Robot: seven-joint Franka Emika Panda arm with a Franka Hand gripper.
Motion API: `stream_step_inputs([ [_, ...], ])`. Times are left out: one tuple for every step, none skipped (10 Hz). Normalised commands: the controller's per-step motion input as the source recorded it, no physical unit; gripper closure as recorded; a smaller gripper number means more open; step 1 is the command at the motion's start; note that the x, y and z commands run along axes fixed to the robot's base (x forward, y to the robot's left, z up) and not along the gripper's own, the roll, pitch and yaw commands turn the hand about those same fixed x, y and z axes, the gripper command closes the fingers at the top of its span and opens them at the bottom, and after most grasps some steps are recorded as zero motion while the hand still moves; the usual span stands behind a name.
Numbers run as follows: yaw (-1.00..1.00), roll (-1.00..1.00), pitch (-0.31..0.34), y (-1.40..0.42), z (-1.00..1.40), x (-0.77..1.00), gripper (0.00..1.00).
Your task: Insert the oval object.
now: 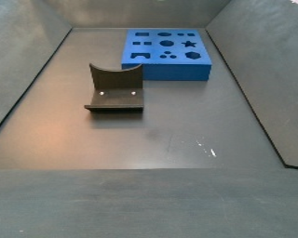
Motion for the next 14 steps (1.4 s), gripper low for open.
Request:
stream_step_inputs([
  [0.00, 0.00, 0.000, 0.00, 0.00, -0.02, 1.00],
  [-0.26, 0.02, 0.000, -0.02, -0.08, -0.18, 1.00],
  [-0.92, 0.00, -0.004, -0.11, -0.22, -0.06, 1.00],
  [-1.00, 0.00, 0.000, 0.00, -0.23, 0.00, 1.00],
  [-1.00, 0.00, 0.000, 0.00, -0.23, 0.00, 1.00],
  [-1.00, -0.02, 0.000, 0.00, -0.30, 0.00, 1.00],
  [-1.00, -0.04, 0.000, 0.00, -0.33, 0.00, 1.00],
  [-1.00, -0.03, 0.000, 0.00, -0.33, 0.00, 1.00],
  [-1.00, -0.03, 0.000, 0.00, -0.34, 0.00, 1.00],
  [-1.00, -0.04, 0.000, -0.01, -0.34, 0.00, 1.00],
  [-1.00, -0.04, 0.000, -0.01, -0.34, 0.00, 1.00],
  [-1.00, -0.03, 0.000, -0.01, -0.35, 0.00, 1.00],
  [-1.00, -0.03, 0.000, 0.00, -0.35, 0.00, 1.00],
  [-1.00, -0.01, 0.000, 0.00, -0.35, 0.00, 1.00],
])
